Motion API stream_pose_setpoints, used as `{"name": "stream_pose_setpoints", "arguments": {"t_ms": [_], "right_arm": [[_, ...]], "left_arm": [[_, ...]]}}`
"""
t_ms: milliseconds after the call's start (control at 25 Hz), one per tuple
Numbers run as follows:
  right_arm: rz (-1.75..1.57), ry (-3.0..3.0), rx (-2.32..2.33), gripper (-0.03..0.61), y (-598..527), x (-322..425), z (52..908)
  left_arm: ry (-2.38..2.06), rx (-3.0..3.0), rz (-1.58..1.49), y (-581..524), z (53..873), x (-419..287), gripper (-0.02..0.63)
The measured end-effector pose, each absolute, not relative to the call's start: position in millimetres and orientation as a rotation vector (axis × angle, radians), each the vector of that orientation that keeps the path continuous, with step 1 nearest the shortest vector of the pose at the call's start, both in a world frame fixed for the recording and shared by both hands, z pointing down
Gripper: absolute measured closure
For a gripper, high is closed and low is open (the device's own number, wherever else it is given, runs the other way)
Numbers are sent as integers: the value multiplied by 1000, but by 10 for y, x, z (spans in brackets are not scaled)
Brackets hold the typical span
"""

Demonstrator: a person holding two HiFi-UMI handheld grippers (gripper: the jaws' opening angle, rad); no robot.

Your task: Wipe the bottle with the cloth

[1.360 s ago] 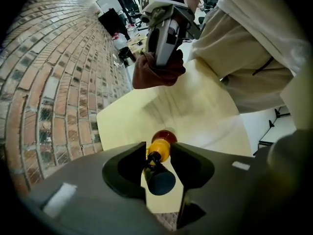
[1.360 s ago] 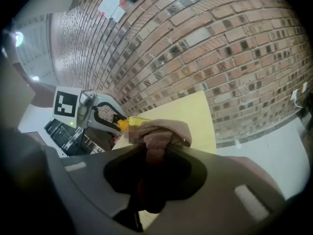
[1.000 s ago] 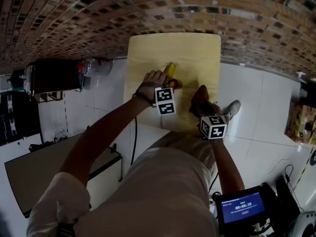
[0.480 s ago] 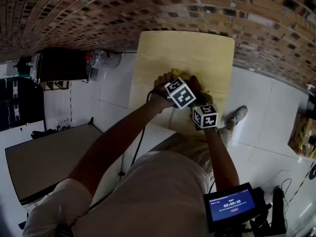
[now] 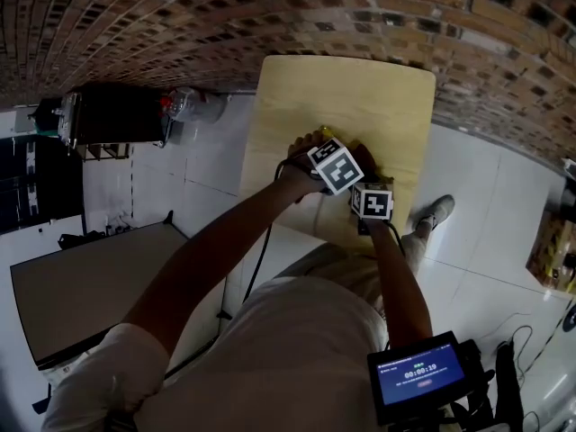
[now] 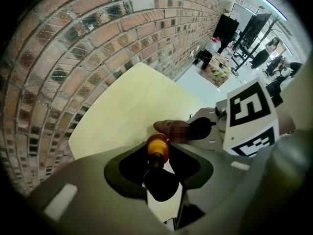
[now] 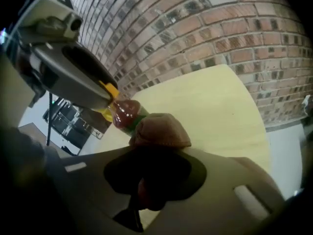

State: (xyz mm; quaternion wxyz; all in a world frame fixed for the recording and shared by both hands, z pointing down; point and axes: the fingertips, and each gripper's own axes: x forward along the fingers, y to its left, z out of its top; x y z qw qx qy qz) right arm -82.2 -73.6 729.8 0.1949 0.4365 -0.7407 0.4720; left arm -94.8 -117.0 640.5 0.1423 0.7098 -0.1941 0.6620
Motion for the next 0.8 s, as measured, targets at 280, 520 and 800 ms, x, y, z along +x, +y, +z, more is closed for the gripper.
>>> {"name": "stream_pose_setpoints", "arguments": {"t_ms": [280, 520, 800], "right_arm": [[1274, -1954, 1093, 495, -714, -727, 7551], [1295, -2232, 1342, 495, -596, -320, 7013], [1114, -2542, 1177, 495, -604, -845, 6353]], "left_arm": [[-666, 1931, 1752, -1168, 6446, -979, 462], [-762, 1742, 1479, -1153, 6491, -959, 452], [-834, 1674, 1348, -1198, 6452, -970, 445]]}}
